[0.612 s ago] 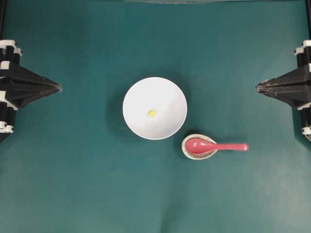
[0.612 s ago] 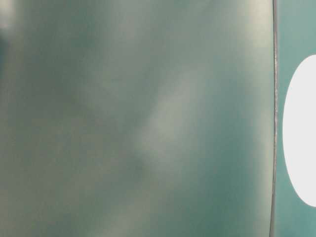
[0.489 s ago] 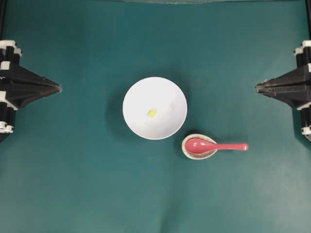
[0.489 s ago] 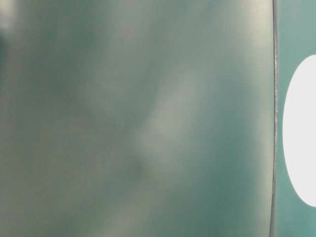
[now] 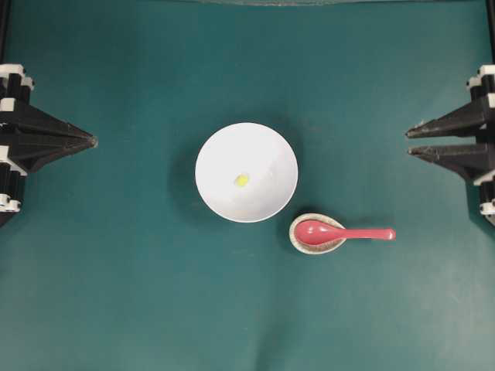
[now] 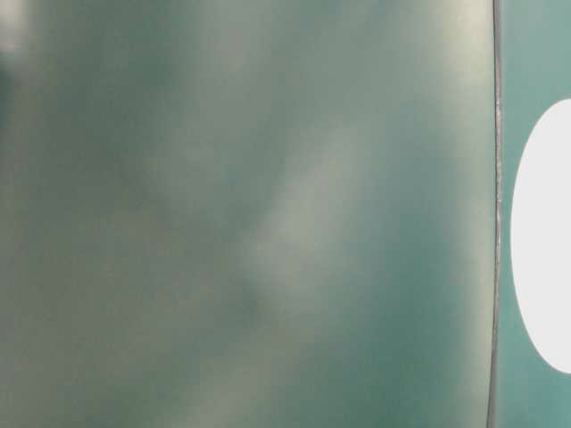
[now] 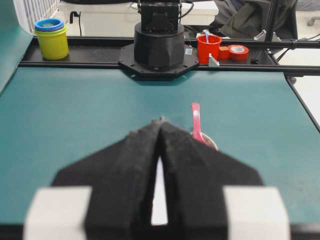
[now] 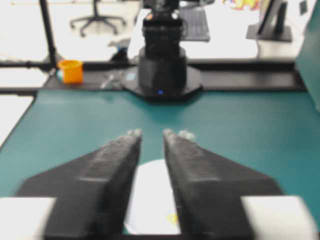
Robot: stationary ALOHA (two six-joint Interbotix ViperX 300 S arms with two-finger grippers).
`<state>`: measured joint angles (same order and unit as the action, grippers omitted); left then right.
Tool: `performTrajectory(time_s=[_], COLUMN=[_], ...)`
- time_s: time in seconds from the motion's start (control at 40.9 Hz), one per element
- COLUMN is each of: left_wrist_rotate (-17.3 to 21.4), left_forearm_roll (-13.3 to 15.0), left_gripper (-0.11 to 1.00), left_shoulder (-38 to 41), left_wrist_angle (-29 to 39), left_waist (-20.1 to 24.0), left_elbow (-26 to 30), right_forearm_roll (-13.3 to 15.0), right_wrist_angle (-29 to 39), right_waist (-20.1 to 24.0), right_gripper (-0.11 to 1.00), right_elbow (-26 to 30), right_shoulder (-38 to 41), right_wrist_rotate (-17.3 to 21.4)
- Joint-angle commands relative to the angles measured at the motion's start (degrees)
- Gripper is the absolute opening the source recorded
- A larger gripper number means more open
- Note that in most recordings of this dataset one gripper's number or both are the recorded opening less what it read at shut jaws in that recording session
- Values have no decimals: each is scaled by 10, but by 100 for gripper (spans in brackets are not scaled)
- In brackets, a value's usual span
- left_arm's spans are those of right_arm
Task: Scoop the yellow hexagonal prism block from the bowl with a spoon using the right arm.
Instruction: 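Move the right gripper toward the pink spoon handle in the spoon rest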
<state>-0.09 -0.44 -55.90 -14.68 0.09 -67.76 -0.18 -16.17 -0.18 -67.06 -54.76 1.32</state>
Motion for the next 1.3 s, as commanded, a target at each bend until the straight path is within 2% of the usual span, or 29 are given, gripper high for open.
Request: performTrajectory(time_s=[0.0, 0.073, 0.147, 0.391, 0.759, 1.028, 1.272], left_wrist_rotate=[4, 7, 7, 9, 11, 11, 11], left_forearm_roll=[-2, -4, -4, -4, -7, -9, -11], left_gripper=[-1, -1, -1, -1, -1, -1, -1], left_shoulder=[2, 2, 3, 4, 4, 6, 6], left_wrist_angle=[-1, -1, -1, 0, 0, 0, 0], left_waist=[0, 0, 0, 0, 0, 0, 0], left_elbow=[16, 16, 16, 15, 15, 14, 14], right_forearm_roll=[-1, -4, -7, -17, -60, -97, -125], right_wrist_angle=[4, 11, 14, -7, -200, -347, -438], right_waist=[1, 1, 2, 24, 62, 103, 140], right_gripper=[45, 55, 60, 59, 59, 59, 59], right_elbow=[8, 6, 4, -11, -74, -115, -126], right_shoulder=[5, 11, 22, 85, 229, 337, 424], right_wrist_rotate=[1, 2, 2, 3, 3, 21, 35])
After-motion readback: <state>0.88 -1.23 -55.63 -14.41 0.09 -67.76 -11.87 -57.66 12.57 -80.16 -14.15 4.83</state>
